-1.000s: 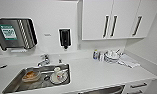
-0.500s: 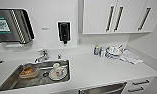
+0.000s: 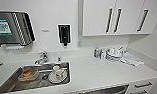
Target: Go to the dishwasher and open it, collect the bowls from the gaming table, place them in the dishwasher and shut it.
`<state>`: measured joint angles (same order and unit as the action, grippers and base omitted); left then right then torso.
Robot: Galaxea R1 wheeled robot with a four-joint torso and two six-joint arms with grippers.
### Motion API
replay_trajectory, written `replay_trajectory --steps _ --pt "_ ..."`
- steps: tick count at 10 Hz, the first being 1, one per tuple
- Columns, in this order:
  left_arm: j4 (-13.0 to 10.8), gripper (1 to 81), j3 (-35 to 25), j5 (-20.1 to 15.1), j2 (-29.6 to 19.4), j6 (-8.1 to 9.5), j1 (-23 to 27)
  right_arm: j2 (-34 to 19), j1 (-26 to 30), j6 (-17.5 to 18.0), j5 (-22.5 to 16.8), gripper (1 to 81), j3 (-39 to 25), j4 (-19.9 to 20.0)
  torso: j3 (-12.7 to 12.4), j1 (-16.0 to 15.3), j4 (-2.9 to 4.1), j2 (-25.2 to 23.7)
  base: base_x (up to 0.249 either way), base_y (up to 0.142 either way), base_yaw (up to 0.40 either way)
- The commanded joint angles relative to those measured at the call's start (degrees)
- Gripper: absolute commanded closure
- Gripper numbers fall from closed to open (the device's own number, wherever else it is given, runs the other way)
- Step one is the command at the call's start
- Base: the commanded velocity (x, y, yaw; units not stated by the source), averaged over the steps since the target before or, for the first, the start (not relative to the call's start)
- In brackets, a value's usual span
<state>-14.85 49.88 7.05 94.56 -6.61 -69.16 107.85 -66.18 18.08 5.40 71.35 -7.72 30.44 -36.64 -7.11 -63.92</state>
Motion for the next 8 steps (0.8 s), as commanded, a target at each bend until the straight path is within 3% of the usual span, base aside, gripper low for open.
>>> replay_trajectory --steps 1,2,4,5,6,8 --pt "1.2 1.0 -4.8 -4.6 -4.3 1.95 9.9 -3.0 4.4 0.1 -1.6 1.0 -1.1 0.3 0.0 -3.5 0.00 -5.5 0.000 0.000 0.000" --pt "1.2 1.0 -6.3 -8.0 -3.9 2.91 12.3 -2.9 4.4 0.2 -1.6 1.0 -1.0 0.3 0.0 -4.8 0.00 -7.6 0.000 0.000 0.000" --pt "1.1 1.0 -10.0 -12.5 -3.3 3.18 15.1 -2.9 4.5 0.2 -1.6 1.0 -1.0 0.5 0.0 -7.4 0.00 -11.7 0.000 0.000 0.000" --pt "1.0 1.0 -11.2 -14.1 -3.3 3.18 16.2 -2.9 5.1 0.2 -1.6 1.0 -1.4 0.5 1.9 -8.7 0.00 -13.8 0.000 0.000 0.000" --pt "1.0 1.0 -12.1 -15.7 -3.3 3.18 17.0 -2.8 5.5 0.3 -1.6 1.0 -1.8 0.5 5.5 -9.9 0.00 -15.8 0.000 0.000 0.000" --pt "1.0 1.0 -13.3 -17.6 -3.5 3.18 18.0 -3.0 6.9 1.0 -1.6 1.0 -2.7 0.6 7.3 -11.8 0.00 -19.0 0.000 0.000 0.000"
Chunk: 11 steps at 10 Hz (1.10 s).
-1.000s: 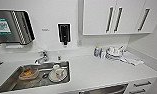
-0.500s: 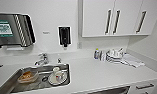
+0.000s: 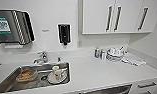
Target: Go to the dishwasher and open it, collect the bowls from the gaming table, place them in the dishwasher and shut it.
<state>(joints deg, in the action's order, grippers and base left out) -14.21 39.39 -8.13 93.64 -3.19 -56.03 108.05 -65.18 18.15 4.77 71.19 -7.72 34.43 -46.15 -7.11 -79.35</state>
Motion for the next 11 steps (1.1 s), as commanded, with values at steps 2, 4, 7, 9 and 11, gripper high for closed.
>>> replay_trajectory --steps 2,4,7,9,11 --pt "0.1 1.0 -2.8 -2.5 -2.7 -0.32 4.9 -4.3 8.3 2.4 -1.1 1.0 -3.6 0.5 1.4 -1.1 0.00 -1.7 0.000 0.000 0.000" --pt "-0.1 1.0 -2.5 -2.5 -2.7 -0.32 4.9 -5.8 11.7 5.6 -1.1 1.0 -5.7 0.5 2.3 -1.9 0.00 -2.8 0.000 0.000 0.000" --pt "-0.4 1.0 -2.3 -2.4 -2.1 -0.32 5.2 -7.3 19.5 13.6 -8.1 1.0 -7.7 0.5 2.4 -2.1 0.00 -2.8 0.000 0.000 0.000" --pt "-0.3 1.0 -2.2 -2.0 -1.6 -0.32 5.2 -5.7 24.7 21.1 -16.0 1.0 -7.2 0.3 2.4 -2.1 0.00 -2.8 0.000 0.000 0.000" --pt "-0.3 1.0 -1.3 -1.9 -0.5 -0.32 5.2 -3.0 29.3 31.1 -23.9 1.0 -6.8 0.2 2.5 -2.1 0.00 -2.8 0.000 0.000 0.000"
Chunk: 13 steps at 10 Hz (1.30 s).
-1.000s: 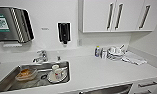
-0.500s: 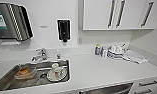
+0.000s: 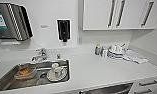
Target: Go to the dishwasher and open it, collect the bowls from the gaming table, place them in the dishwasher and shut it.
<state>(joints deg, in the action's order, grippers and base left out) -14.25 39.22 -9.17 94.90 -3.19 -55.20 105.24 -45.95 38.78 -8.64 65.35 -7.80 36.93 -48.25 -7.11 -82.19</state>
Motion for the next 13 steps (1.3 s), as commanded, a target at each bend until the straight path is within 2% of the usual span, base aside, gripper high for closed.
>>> replay_trajectory --steps 1,3,6,8,10,13 --pt "-0.3 1.0 -1.1 -0.9 -1.5 -0.41 5.0 1.3 11.5 17.3 -12.5 1.0 0.3 0.2 0.0 0.0 0.00 0.0 0.000 0.000 0.000" --pt "0.1 1.0 -1.2 -1.2 -0.9 -0.32 5.7 4.4 13.0 26.3 -12.9 1.0 2.7 0.2 0.0 0.0 0.00 0.0 0.000 0.000 0.000" --pt "0.1 1.0 -0.6 -0.9 -0.6 -0.32 5.7 10.4 14.1 33.9 -15.3 1.0 8.7 0.2 0.0 0.0 0.00 0.0 0.000 0.000 0.000" --pt "-0.2 1.0 -0.6 -0.9 -0.2 -0.32 5.7 13.5 14.3 37.5 -15.9 1.0 12.8 0.3 0.0 0.0 0.00 0.0 0.000 0.000 0.000" --pt "-0.3 1.0 -0.5 -0.9 0.1 -0.32 5.7 14.1 15.4 42.4 -15.9 1.0 15.3 0.2 0.0 0.0 0.00 0.0 0.000 0.000 0.000" --pt "-0.3 1.0 -0.5 -1.2 0.2 -0.50 5.7 13.7 18.1 45.4 -16.1 1.0 15.8 0.3 0.0 0.0 0.00 0.0 0.000 0.000 0.000"
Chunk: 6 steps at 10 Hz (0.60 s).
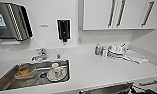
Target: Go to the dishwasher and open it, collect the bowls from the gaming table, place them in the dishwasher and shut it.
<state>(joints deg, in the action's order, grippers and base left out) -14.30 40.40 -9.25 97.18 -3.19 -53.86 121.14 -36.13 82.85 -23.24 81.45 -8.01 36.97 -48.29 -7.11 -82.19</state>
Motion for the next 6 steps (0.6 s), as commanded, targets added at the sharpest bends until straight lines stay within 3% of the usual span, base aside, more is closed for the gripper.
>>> replay_trajectory --steps 1,6 --pt "-0.4 1.0 -1.7 -1.2 -1.8 -0.50 4.3 -2.0 8.7 1.8 -1.5 1.0 0.2 0.5 0.0 0.0 0.00 0.0 0.000 0.000 0.000" --pt "-0.5 1.0 -1.7 -1.2 -1.7 -0.85 4.3 3.1 8.7 2.4 -1.6 1.0 5.2 0.6 0.0 0.0 0.00 0.0 0.000 0.000 0.000"
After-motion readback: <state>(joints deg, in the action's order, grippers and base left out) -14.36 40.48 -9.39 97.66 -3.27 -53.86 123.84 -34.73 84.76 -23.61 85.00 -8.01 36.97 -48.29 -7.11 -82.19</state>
